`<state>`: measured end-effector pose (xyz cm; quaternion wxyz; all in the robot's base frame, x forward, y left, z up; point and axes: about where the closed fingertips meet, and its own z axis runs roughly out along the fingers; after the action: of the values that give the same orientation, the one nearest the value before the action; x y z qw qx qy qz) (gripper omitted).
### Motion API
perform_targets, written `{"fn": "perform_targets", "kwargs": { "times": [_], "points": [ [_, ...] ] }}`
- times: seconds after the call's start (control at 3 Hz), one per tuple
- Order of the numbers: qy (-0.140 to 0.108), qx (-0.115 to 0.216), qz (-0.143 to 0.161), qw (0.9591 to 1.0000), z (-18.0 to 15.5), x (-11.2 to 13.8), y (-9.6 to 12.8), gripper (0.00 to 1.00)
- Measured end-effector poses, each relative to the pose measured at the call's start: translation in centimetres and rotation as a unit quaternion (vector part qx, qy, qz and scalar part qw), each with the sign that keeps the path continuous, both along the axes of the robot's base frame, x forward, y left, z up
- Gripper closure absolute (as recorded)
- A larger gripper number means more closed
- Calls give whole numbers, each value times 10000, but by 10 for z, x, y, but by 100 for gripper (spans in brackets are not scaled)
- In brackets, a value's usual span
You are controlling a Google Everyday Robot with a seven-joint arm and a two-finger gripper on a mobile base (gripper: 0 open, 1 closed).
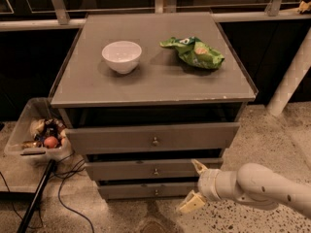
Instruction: Open middle drawer
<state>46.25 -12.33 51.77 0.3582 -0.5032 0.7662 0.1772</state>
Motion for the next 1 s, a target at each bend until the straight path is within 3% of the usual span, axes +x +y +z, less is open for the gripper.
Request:
{"fn": "perform_targets", "kwargs": {
  "times": [1.0],
  "points": [
    [-172, -226, 408, 9988, -1, -3, 29, 0]
  ]
}}
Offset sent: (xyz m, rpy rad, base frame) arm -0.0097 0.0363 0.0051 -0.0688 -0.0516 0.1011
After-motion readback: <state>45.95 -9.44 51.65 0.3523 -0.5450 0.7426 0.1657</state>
